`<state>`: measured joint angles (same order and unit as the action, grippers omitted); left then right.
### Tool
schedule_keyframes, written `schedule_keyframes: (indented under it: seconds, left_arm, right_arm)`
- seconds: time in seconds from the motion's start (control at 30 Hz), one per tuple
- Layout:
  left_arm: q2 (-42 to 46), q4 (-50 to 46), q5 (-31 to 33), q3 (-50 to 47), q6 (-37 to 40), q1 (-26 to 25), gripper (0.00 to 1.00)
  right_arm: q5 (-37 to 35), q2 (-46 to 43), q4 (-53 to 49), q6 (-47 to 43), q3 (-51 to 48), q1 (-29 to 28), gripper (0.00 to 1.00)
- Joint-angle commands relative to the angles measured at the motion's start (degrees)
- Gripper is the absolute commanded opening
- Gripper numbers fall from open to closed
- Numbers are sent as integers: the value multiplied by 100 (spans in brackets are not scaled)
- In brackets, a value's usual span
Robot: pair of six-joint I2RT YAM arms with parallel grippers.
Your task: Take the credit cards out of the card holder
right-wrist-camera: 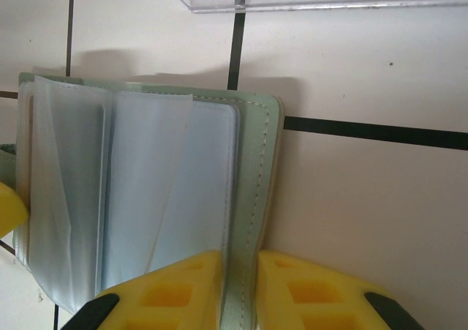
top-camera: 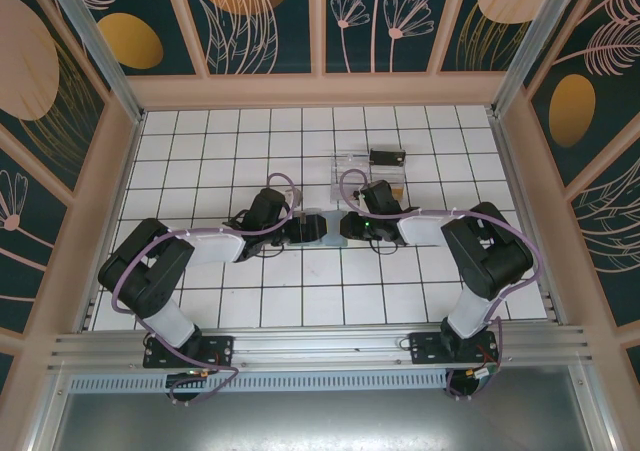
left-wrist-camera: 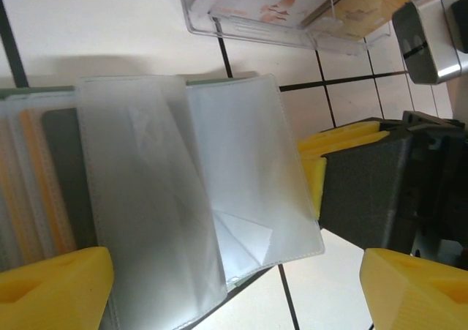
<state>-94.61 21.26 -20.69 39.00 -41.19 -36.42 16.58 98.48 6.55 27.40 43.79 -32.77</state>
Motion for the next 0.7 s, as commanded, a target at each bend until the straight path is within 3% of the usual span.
schedule_keyframes:
  seconds: [0.0,0.13,0.3,0.47,0.67]
  left_arm:
    - [29,192,-260,-51,41,-45,88]
    - [-5,86,-145,-23,49,-47,88]
    - [64,-272,447,17,66,-40,88]
    - [-144,-406,282,163,124,-96,87]
    - [-325,-751,595,442,43,-330,87]
  right_arm:
    - [38,332,51,46,66,-163,22]
    - [38,342,63,46,68,-175,22]
    - [43,331,58,46,59,-173,22]
    - [38,329,76,46,51,-170,22]
    - [47,228,150,73,-32,-184,23]
